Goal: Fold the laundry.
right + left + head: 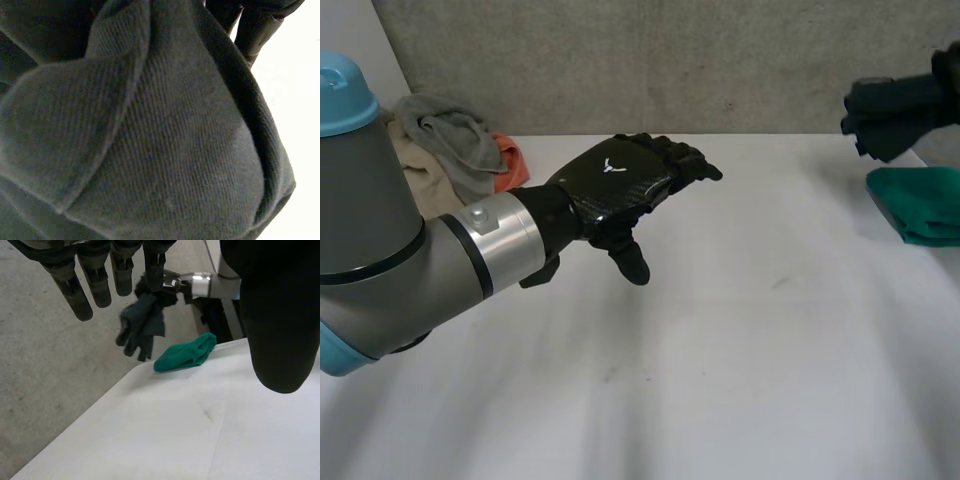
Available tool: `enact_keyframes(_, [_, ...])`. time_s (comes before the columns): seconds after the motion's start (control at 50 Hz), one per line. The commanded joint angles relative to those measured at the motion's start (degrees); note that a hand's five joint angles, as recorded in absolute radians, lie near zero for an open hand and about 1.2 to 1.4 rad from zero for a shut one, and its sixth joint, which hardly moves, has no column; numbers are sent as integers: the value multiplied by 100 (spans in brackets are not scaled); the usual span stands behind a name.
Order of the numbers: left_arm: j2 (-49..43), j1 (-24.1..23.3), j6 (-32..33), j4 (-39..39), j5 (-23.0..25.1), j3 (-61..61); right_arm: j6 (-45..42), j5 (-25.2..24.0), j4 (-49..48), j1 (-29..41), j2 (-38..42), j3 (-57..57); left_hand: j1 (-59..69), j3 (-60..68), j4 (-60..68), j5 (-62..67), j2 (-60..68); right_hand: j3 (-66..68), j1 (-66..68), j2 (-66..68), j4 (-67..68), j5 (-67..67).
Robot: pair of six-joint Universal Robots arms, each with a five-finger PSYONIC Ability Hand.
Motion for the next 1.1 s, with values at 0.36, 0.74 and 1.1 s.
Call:
enact_keyframes(0.36, [-70,-35,0,0,-470,-182,946,-1295,-1464,-1489,1532,377,248,179,203,122,217,1363,2730,1292,1260,1680])
enact_keyframes(0.74, [18,-237,0,0,-470,-23,437,-1366,-850,-2245,-867,3232,130,62,85,5,100,-5637,-4270,-5708,-5740,-5320])
enact_keyframes(1.1, [185,-194,0,26,-461,-50,-3036,962,856,-3107,-1773,2900,80,11,34,-46,49,-5637,-4270,-5708,-5740,-5320])
